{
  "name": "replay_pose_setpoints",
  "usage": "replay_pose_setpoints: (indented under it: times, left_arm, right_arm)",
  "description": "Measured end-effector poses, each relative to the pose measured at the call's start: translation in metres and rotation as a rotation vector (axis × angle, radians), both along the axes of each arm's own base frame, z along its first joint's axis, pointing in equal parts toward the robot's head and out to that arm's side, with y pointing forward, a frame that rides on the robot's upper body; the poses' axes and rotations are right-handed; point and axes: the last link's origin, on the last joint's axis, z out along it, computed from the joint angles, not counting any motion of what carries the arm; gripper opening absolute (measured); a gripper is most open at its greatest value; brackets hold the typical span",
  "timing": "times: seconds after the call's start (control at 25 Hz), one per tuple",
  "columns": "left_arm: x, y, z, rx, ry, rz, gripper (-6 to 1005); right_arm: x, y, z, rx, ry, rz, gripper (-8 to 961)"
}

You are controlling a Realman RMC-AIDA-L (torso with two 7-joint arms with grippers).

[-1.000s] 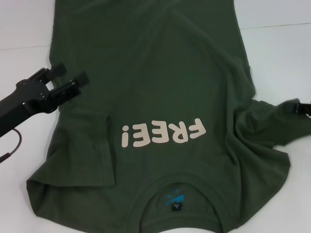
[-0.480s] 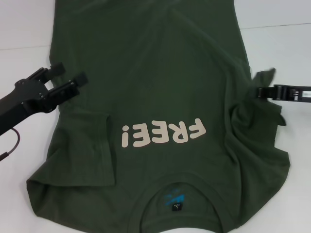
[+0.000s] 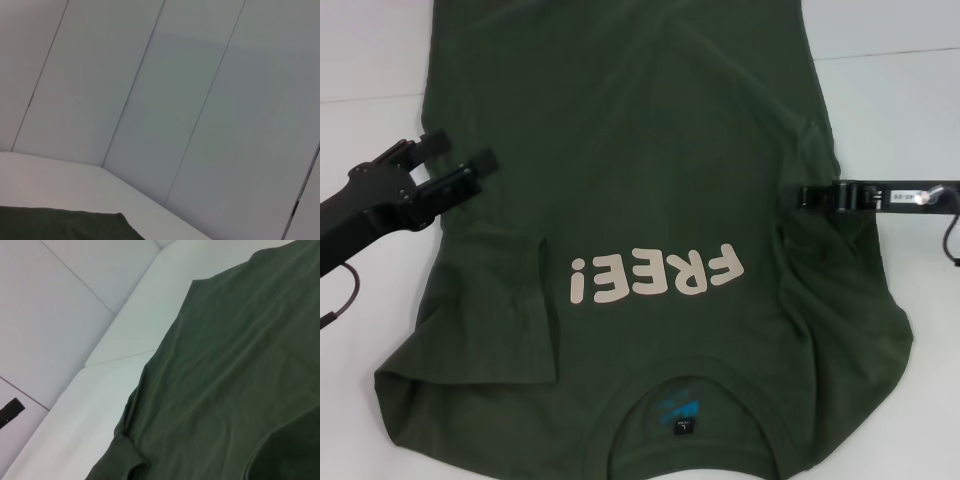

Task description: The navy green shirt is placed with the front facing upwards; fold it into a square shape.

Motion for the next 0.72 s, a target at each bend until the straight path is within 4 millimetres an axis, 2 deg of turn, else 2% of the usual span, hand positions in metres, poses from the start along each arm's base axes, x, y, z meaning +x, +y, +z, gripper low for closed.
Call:
replay_pose_setpoints:
  times: [0.16, 0.64, 0.72]
  left_arm:
    - [0.0, 0.001, 0.0, 0.003, 0.004, 0.0, 880]
    - [0.0, 0.004, 0.0, 0.008, 0.012, 0.005, 880]
    - [0.001, 0.004, -0.001, 0.008, 0.012, 0.004, 880]
  right_arm:
    - [0.0, 0.002, -0.01, -0.009, -0.011, -0.012, 55]
    - [0.0, 0.007, -0.02, -0.008, -0.042, -0.017, 78]
    - [-0.003, 0.009, -0.023, -0.014, -0.053, -0.008, 303]
